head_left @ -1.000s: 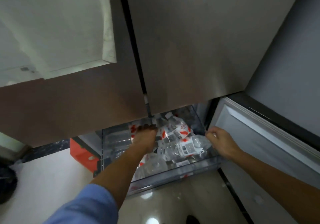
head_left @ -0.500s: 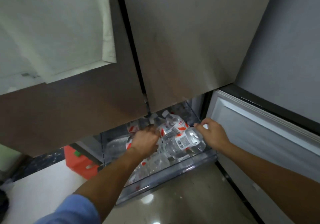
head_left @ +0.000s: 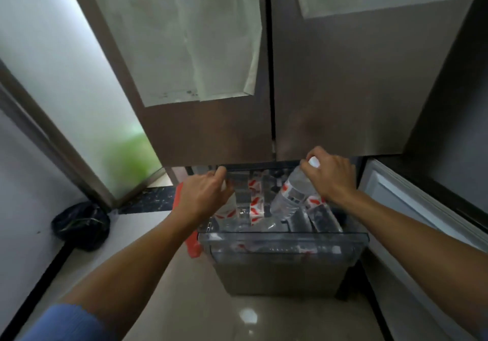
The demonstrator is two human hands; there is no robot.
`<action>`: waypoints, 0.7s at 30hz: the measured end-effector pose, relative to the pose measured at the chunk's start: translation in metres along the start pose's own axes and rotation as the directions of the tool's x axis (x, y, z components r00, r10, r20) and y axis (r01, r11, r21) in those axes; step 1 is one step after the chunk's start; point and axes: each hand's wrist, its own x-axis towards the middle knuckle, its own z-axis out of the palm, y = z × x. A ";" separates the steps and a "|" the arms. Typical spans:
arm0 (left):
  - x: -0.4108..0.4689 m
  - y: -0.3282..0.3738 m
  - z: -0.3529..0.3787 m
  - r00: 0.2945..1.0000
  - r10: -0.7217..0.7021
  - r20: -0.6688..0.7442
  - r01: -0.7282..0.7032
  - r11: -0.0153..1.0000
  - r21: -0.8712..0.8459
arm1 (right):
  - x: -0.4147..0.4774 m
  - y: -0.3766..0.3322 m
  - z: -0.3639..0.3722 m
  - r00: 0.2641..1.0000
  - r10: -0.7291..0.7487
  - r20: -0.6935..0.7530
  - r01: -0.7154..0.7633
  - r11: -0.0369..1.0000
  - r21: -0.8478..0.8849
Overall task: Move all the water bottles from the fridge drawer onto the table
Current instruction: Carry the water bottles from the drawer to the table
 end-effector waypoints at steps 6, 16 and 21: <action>-0.086 -0.038 -0.074 0.933 -0.306 -0.189 0.309 0.951 -0.013 | -0.011 -0.097 -0.016 0.960 -0.278 -0.021 0.278 0.957 0.086; -0.351 -0.114 -0.183 0.747 -0.664 -0.027 0.662 0.738 0.131 | -0.177 -0.299 0.056 0.633 -0.738 0.235 0.724 0.672 0.159; -0.521 -0.146 -0.244 0.596 -0.803 -0.025 0.785 0.575 0.230 | -0.314 -0.416 0.079 0.434 -0.845 0.313 0.828 0.511 0.230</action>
